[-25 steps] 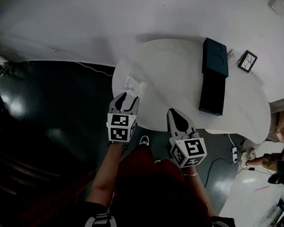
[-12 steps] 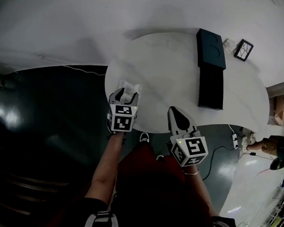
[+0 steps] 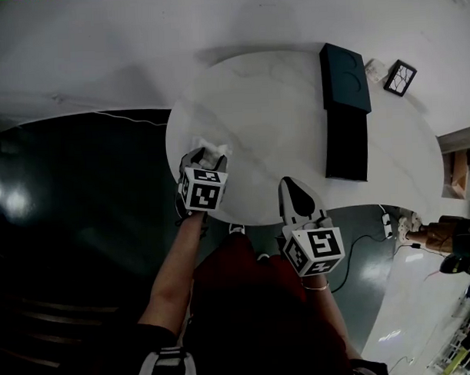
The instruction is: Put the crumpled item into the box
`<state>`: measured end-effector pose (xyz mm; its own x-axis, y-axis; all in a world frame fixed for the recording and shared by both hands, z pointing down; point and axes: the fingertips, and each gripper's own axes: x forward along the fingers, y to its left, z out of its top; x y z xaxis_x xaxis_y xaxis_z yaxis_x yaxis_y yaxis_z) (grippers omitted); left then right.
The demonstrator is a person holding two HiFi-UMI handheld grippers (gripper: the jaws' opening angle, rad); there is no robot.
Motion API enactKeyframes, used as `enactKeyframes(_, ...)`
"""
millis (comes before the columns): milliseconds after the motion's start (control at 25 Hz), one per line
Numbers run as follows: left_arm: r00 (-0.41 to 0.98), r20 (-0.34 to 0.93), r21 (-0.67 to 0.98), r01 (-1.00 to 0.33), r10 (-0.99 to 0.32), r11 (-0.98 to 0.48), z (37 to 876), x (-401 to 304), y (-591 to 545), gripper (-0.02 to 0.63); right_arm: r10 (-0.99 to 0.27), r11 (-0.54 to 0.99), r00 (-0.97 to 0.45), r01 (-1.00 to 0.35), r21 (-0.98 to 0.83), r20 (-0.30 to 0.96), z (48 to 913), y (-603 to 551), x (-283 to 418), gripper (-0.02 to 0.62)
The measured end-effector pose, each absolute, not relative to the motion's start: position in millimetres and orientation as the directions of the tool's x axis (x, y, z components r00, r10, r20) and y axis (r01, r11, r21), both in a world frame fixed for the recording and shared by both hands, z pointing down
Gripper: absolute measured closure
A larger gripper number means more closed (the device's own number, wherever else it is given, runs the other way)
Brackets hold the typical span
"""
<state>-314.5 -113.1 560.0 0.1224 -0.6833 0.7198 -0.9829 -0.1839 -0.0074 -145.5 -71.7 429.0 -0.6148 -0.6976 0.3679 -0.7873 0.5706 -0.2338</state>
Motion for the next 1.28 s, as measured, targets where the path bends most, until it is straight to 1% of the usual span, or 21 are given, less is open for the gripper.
enactKeyframes(440,0.137,0.762,0.021,-0.982,-0.633,-0.187,569.0,-318.3,-119.4,0.401,-0.708,0.545,-0.596,-0.802,-0.244,0.378,434.1,-81.3,-147.3,0.580)
enactKeyframes(720,0.158,0.756,0.036,-0.979,-0.636,-0.200,567.5,-315.9,-120.8,0.458,-0.711,0.538,-0.585,-0.810,-0.232,0.390,435.3,-84.6,-149.2,0.580)
enactKeyframes(1000,0.182,0.722,0.048,-0.976,-0.667,-0.214,556.8,-308.5,-121.0,0.494,-0.715,0.534,-0.581,-0.813,-0.231,0.390,435.1,-88.1,-151.6,0.580)
enactKeyframes(1280,0.231,0.658,0.046,-0.962,-0.717,-0.268,525.8,-289.1,-128.6,0.502,-0.729,0.525,-0.572,-0.820,-0.229,0.378,430.3,-87.4,-148.3,0.580)
